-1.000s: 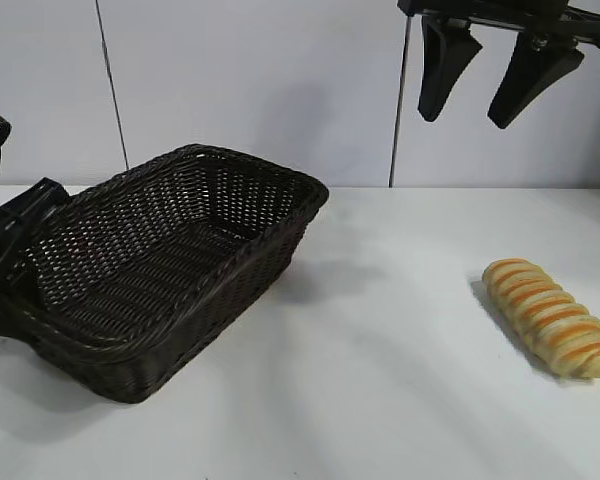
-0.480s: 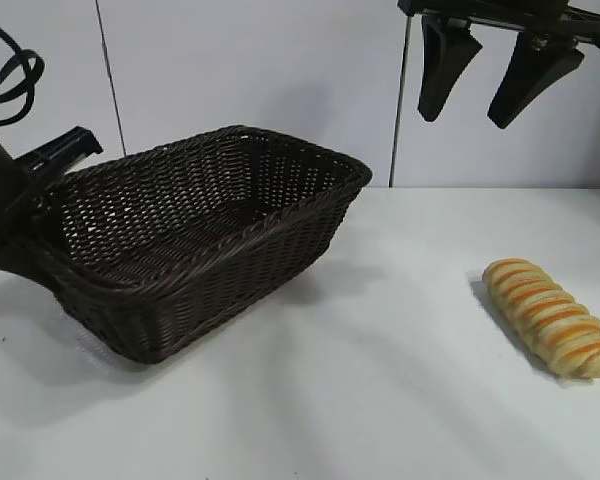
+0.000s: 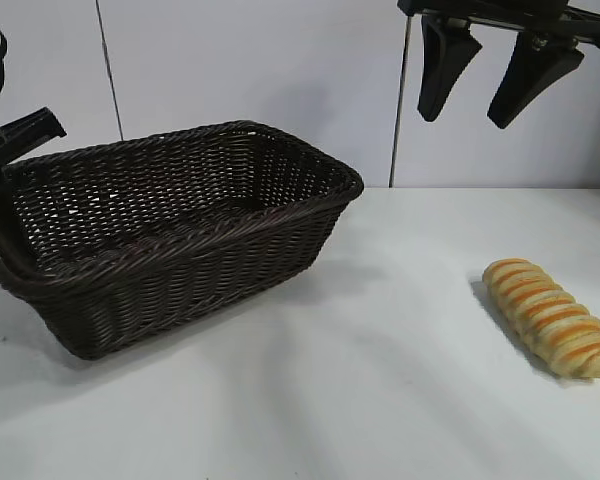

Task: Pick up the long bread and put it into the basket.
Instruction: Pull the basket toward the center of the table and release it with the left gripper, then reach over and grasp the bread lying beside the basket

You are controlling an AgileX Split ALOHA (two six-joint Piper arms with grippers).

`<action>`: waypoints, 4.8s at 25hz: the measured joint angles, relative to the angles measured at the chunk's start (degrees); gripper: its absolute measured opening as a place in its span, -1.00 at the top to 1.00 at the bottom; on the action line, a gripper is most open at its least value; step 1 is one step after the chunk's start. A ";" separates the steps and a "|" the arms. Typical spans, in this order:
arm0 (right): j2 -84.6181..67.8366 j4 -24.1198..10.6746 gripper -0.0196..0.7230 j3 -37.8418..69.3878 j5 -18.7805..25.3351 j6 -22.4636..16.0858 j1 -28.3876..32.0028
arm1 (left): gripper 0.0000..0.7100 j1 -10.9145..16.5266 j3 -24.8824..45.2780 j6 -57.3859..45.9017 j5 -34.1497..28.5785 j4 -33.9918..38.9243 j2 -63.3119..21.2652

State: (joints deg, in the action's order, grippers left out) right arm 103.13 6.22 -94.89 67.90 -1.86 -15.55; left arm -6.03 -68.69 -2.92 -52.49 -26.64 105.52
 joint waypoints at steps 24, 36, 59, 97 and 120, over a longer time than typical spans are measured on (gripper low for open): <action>0.00 0.44 -0.36 0.00 0.00 0.00 0.00 | 0.72 -3.53 -18.66 13.56 -8.21 0.71 14.70; 0.00 0.48 -0.36 0.00 -0.11 0.00 0.00 | 0.72 -3.53 -18.66 13.81 -6.62 0.35 17.21; 0.00 0.48 -0.36 0.00 -0.13 0.00 0.00 | -0.56 -3.53 -19.21 13.83 -7.87 0.38 14.85; 0.00 0.86 -0.36 0.00 -0.18 0.00 0.00 | -0.56 -4.48 -20.01 8.38 -10.06 -3.79 0.06; 2.85 -7.50 -0.36 0.07 2.50 3.52 9.97 | -0.56 -4.48 -20.01 8.36 -8.83 -5.04 0.06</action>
State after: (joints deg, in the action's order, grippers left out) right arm 105.97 -1.27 -94.82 70.40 1.66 -5.59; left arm -10.51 -88.69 5.45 -61.32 -31.68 105.59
